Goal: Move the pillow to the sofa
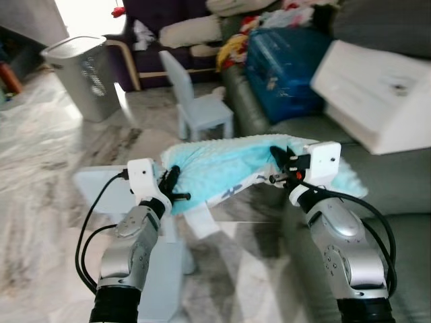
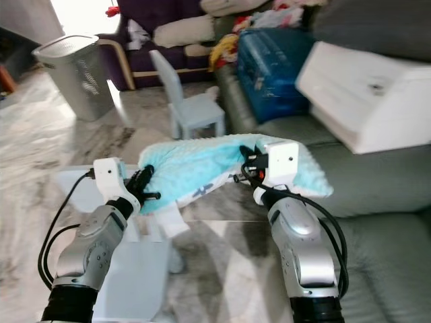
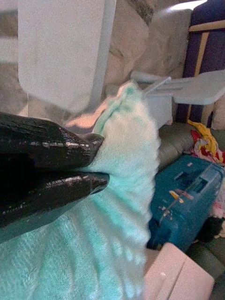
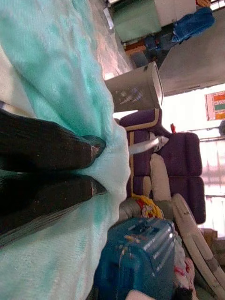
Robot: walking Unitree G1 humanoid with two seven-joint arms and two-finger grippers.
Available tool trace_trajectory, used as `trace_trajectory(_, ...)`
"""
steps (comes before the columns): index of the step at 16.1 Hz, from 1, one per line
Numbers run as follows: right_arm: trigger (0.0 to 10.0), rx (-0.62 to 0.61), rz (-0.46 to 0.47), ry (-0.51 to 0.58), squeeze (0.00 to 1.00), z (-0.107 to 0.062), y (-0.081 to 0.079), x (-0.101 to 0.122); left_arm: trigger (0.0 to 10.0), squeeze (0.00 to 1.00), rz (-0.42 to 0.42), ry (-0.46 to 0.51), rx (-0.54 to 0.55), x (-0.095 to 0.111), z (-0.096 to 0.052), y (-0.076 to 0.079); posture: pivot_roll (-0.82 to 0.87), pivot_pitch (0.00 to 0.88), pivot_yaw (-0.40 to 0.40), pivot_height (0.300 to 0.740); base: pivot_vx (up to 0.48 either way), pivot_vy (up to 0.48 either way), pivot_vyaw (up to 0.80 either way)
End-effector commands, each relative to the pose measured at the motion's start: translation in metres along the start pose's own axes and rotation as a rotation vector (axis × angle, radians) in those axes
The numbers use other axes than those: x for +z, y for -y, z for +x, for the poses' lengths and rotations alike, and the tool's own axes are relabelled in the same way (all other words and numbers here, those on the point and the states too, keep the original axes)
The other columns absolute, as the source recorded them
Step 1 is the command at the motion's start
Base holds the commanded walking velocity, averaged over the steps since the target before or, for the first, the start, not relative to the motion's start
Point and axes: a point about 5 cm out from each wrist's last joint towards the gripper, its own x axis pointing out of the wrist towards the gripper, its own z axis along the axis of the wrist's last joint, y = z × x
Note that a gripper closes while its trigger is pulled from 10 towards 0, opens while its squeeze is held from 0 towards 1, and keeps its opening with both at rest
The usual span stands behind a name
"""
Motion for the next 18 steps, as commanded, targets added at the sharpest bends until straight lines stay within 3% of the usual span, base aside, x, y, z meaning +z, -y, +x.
trace_trajectory(1, 10.0, 0.031, 0.008, 0.047, 0.0, 0.0047, -0.0095, 0.0098, 10.0, 0.0, 0.01, 0.019, 0.023, 0.0072, -0.0007, -0.0082, -0.19, 0.0, 0.041, 0.74, 0.0, 0.0, 0.0)
trace_trajectory(11, 10.0, 0.03, 0.01, 0.047, 0.0, 0.0059, -0.0085, 0.0095, 10.0, 0.0, -0.016, 0.017, 0.034, 0.0079, 0.0007, -0.0092, -0.19, 0.0, 0.042, 0.74, 0.0, 0.0, 0.0)
trace_trajectory(18, 10.0, 0.028, 0.012, 0.047, 0.0, 0.0055, -0.0087, 0.0093, 10.0, 0.0, -0.018, 0.012, 0.031, 0.0073, 0.0007, -0.0087, -0.19, 0.0, 0.042, 0.74, -0.269, 0.0, 0.0)
